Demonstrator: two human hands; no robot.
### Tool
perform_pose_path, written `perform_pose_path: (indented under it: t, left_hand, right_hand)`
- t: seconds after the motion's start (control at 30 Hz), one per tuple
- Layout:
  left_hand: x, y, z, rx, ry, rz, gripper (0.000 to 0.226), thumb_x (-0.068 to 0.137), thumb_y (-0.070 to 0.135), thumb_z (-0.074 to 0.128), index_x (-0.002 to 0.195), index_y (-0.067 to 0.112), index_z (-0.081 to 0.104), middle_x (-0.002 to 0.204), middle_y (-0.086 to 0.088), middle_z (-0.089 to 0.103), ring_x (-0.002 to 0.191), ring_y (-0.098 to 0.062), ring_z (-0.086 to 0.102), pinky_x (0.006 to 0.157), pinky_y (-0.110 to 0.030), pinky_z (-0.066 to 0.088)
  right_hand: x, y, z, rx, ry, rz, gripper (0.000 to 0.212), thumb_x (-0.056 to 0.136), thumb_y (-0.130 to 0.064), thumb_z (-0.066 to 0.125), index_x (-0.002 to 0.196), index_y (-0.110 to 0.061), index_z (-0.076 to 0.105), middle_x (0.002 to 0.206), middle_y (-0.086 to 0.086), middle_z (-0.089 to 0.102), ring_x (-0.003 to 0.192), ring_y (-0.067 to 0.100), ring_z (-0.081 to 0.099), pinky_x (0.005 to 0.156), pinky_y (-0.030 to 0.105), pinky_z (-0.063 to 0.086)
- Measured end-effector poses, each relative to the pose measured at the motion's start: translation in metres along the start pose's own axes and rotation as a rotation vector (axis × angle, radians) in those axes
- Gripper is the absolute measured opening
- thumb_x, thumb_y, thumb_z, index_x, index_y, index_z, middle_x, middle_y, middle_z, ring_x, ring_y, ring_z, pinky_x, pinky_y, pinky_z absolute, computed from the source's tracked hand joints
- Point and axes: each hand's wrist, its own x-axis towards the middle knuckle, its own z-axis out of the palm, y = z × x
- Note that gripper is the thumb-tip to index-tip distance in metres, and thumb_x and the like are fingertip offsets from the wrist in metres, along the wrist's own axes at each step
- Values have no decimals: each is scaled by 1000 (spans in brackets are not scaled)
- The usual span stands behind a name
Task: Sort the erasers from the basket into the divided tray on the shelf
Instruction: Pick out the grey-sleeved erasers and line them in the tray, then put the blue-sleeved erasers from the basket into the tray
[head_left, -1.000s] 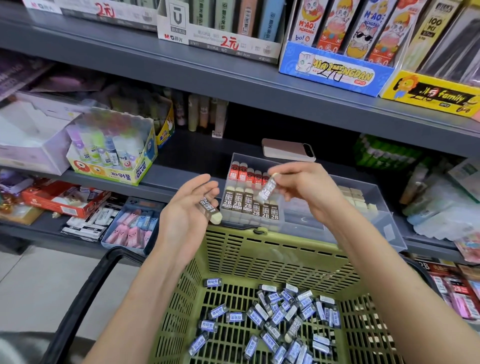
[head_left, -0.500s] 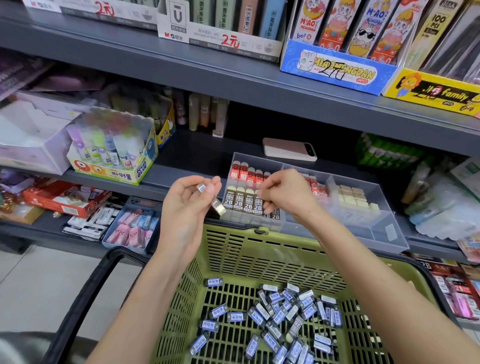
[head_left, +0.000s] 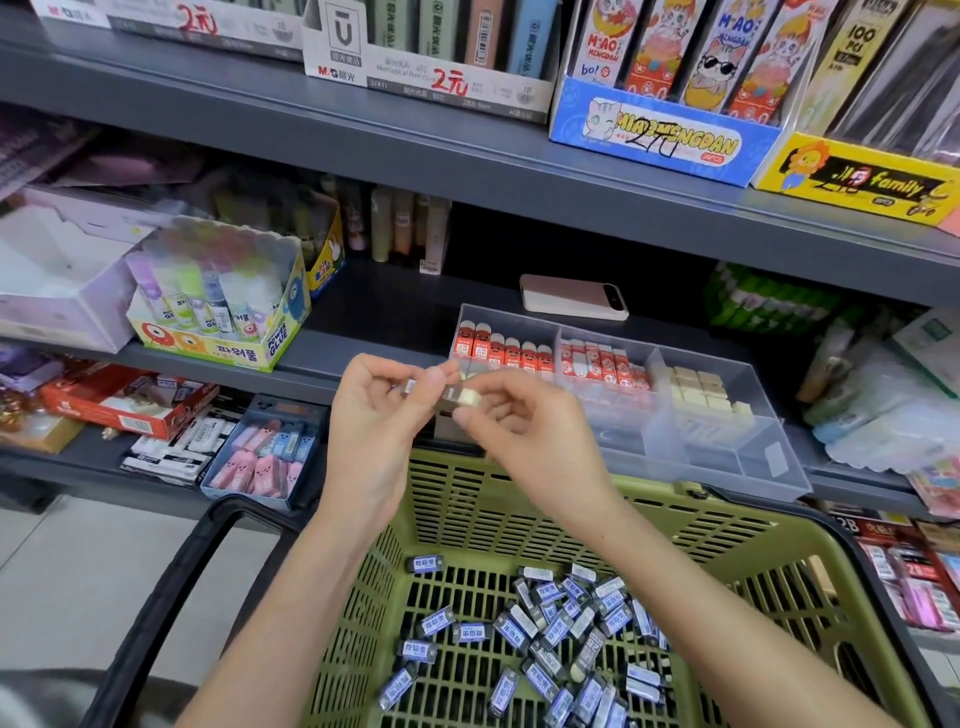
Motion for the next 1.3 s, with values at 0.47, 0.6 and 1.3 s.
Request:
perform_pose_path:
  t: [0.47, 0.6, 1.3]
  left_hand:
    - [5, -30, 3, 1523, -508, 522, 53, 88, 61, 40, 120, 28, 65, 132, 7, 58, 135, -18, 40, 114, -61, 7]
    - [7, -31, 2, 1552, -493, 513, 52, 89, 62, 38, 119, 30, 65, 130, 9, 60, 133, -16, 42, 115, -59, 4]
    - [-11, -32, 8, 1415, -351, 831, 28, 85, 34, 58, 99, 14, 73, 112, -8, 66, 109, -26, 56, 107, -44, 29]
  right_hand:
    - [38, 42, -65, -177, 53, 265, 11, 79, -16, 74, 85, -14, 65, 75, 3, 67, 67, 7, 59, 70, 27, 47]
    - [42, 50, -60, -188, 33, 247, 9, 79, -20, 75, 85, -15, 72, 79, -3, 70, 71, 3, 62, 72, 23, 46]
    - [-110, 112, -64, -375, 171, 74, 11, 85, -26, 66, 89, -19, 72, 81, -10, 65, 80, 7, 55, 80, 26, 45]
